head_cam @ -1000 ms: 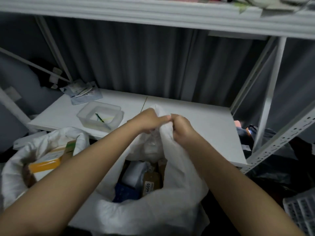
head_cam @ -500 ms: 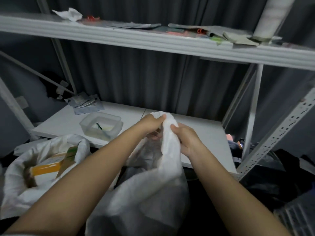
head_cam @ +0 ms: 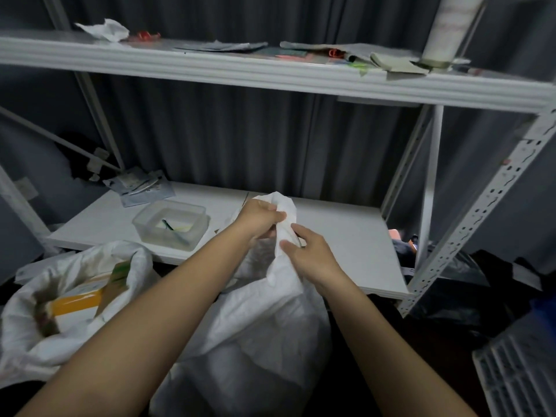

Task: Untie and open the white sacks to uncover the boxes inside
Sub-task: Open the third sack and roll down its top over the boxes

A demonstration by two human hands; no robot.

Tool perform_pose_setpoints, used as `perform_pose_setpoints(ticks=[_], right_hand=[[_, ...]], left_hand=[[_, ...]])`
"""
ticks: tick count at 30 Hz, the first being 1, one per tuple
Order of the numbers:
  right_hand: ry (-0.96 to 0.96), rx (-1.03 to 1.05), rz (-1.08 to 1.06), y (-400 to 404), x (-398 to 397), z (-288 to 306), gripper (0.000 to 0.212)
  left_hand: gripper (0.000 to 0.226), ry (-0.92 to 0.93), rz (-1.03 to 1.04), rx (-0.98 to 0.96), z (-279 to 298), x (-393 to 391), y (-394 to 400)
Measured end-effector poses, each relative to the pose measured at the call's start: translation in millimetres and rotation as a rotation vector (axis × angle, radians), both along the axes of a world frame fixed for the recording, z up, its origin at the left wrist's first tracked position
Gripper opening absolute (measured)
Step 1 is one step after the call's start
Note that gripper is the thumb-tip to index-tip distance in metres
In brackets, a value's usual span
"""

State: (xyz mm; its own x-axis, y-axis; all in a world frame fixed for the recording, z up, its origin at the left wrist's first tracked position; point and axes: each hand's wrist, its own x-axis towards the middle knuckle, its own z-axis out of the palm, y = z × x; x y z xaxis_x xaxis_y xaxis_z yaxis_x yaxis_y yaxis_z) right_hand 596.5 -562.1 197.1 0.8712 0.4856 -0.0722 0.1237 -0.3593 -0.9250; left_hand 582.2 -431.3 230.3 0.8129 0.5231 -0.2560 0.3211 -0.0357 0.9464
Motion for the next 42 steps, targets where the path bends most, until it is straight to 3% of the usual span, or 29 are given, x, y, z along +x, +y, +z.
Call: perform_pose_setpoints(ticks=[2,6,7,10,13,17,19,21,23,25,27,29,31,33,35,37,39,41,42], right_hand=[[0.042,0.136,-0.089,2.9,-4.1,2.7,0.045],[0.462,0.750,-0.285,8.1,-2.1,15.8,0.041],[0.444,0.741,-0.321,10.2,-2.3,14.8,0.032],[0.168,0.437,-0.421,16.7,-6.1,3.2,0.015],[0.027,0.255,-0.304,12.1,-5.8,-5.5,0.022],[0.039,0.132,-0.115,7.5,-12.4,-9.1,0.028],[0.238,0.343,-0.143,7.0,-8.5,-3.5,0.023],[0.583,0.750,-0.116,8.1,-6.1,2.1,0.024],[0.608,0.899,-0.152,10.8,-7.6,3.1,0.036],[0.228,0.653,-0.119,9.7,-6.5,4.6,0.056],[-0.323,0.251,0.073,1.0,9.2,7.6,0.067],[-0.798,-0.183,0.357,-9.1,34.1,22.8,0.049],[-1.006,-0.415,0.597,-9.1,53.2,44.1,0.031],[-1.001,-0.524,0.687,-0.8,56.2,60.6,0.022],[-0.892,-0.568,0.683,7.7,58.8,65.7,0.025],[-0.754,-0.490,0.617,10.4,66.1,64.0,0.032],[-0.647,-0.461,0.581,11.1,74.5,58.0,0.032],[-0.603,-0.670,0.652,13.3,81.7,55.0,0.017],[-0.589,-0.841,0.703,13.9,81.8,56.1,0.026]], left_hand=[[0.016,-0.034,-0.040,-0.065,3.5,-4.9,-1.0],[0.024,-0.038,-0.156,-0.085,14.9,-23.5,1.7],[0.022,-0.026,-0.190,-0.056,15.1,-26.8,2.2],[0.010,0.001,-0.140,0.105,9.7,-26.6,1.6],[0.008,-0.023,-0.022,0.188,-0.9,-19.8,3.6],[0.010,-0.079,-0.019,0.342,-10.4,-17.4,-1.7],[0.016,-0.128,-0.046,0.323,-7.0,-21.0,-5.6],[0.033,-0.116,-0.091,0.219,1.6,-28.9,-5.5],[0.044,-0.067,-0.197,0.176,8.6,-40.7,-1.3],[0.039,-0.055,-0.298,0.226,8.4,-49.3,5.4],[0.033,-0.039,-0.358,0.308,6.0,-54.4,13.2],[0.032,-0.009,-0.445,0.356,6.2,-54.3,19.8],[0.029,0.010,-0.508,0.341,11.8,-54.6,21.5],[0.027,0.020,-0.527,0.317,17.4,-57.4,16.6],[0.028,0.079,-0.514,0.462,14.4,-61.8,10.4],[0.024,0.129,-0.387,0.756,2.3,-62.9,8.5],[0.018,0.176,-0.199,1.183,-10.3,-58.7,12.6],[0.017,0.095,-0.090,1.629,-19.3,-51.4,20.2],[0.028,0.021,-0.103,1.778,-24.4,-45.7,22.9]])
